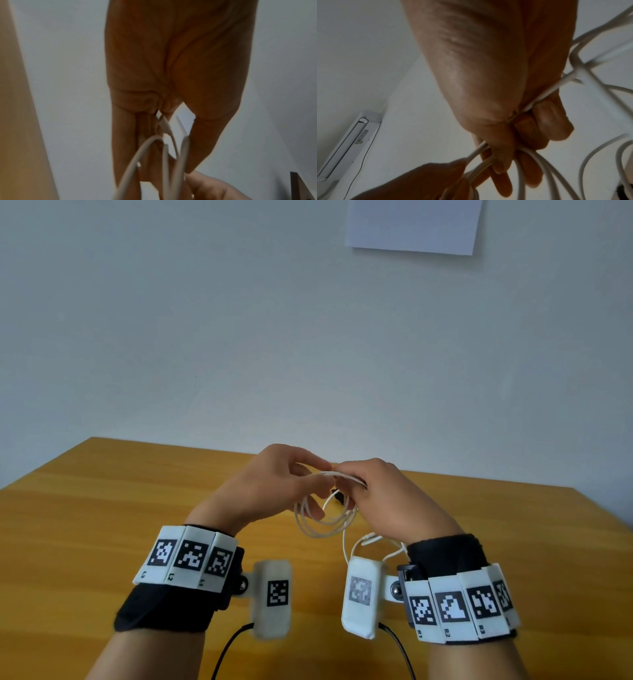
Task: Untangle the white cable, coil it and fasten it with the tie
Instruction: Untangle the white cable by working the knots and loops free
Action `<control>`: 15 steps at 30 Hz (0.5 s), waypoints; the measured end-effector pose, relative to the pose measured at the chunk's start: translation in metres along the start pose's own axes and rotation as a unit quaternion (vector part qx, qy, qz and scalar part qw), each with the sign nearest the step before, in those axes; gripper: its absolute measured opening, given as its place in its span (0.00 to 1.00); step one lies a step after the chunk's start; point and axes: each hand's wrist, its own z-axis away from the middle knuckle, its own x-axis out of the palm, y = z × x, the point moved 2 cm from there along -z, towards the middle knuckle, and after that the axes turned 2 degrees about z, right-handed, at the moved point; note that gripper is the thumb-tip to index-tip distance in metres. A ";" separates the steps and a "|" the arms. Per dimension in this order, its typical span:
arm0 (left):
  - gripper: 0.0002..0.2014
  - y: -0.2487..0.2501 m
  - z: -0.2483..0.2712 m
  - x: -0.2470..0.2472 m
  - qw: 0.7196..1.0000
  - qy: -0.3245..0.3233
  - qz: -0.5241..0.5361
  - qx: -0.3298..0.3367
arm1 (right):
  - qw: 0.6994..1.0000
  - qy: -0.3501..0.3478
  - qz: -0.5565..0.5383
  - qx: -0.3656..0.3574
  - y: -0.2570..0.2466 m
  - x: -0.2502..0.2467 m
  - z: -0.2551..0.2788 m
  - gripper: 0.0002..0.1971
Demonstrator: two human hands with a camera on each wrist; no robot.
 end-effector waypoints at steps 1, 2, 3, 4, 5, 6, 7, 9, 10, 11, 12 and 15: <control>0.11 0.000 0.000 0.001 1.000 -0.007 -0.019 -0.005 | 1.000 -0.005 0.003 0.000 0.000 0.001 0.000 0.17; 0.11 -0.001 -0.001 0.003 0.999 -0.015 -0.035 -0.011 | 1.000 -0.007 0.005 0.002 -0.001 0.001 0.000 0.17; 0.12 -0.002 -0.002 0.004 0.998 -0.026 -0.052 -0.017 | 1.000 -0.008 0.004 0.002 -0.001 0.002 0.000 0.17; 0.14 -0.003 -0.003 0.005 0.996 -0.037 -0.073 -0.025 | 1.000 -0.008 0.002 0.000 -0.002 0.002 0.000 0.17; 0.18 -0.005 -0.005 0.006 0.994 -0.047 -0.094 -0.032 | 1.000 -0.007 0.000 -0.003 -0.002 0.003 0.000 0.17; 0.22 -0.007 -0.006 0.008 0.992 -0.056 -0.111 -0.037 | 1.000 -0.006 -0.002 -0.006 -0.003 0.003 -0.001 0.17; 0.24 -0.009 -0.007 0.009 0.990 -0.060 -0.121 -0.037 | 1.000 -0.004 -0.004 -0.008 -0.003 0.003 -0.001 0.17; 0.25 -0.011 -0.009 0.010 0.990 -0.046 -0.128 -0.040 | 1.000 0.010 -0.015 -0.014 -0.003 0.003 -0.002 0.18; 0.25 -0.011 -0.010 0.010 0.990 -0.033 -0.129 -0.046 | 0.999 0.021 -0.023 -0.017 -0.003 0.003 -0.002 0.17; 0.27 -0.012 -0.011 0.011 0.991 -0.021 -0.122 -0.053 | 0.999 0.033 -0.031 -0.019 -0.002 0.002 -0.002 0.17; 0.28 -0.012 -0.012 0.011 0.992 -0.015 -0.108 -0.057 | 0.998 0.045 -0.038 -0.020 -0.001 0.002 -0.002 0.16; 0.27 -0.011 -0.013 0.013 0.997 -0.004 -0.059 -0.051 | 0.996 0.075 -0.046 -0.009 0.003 0.001 -0.004 0.12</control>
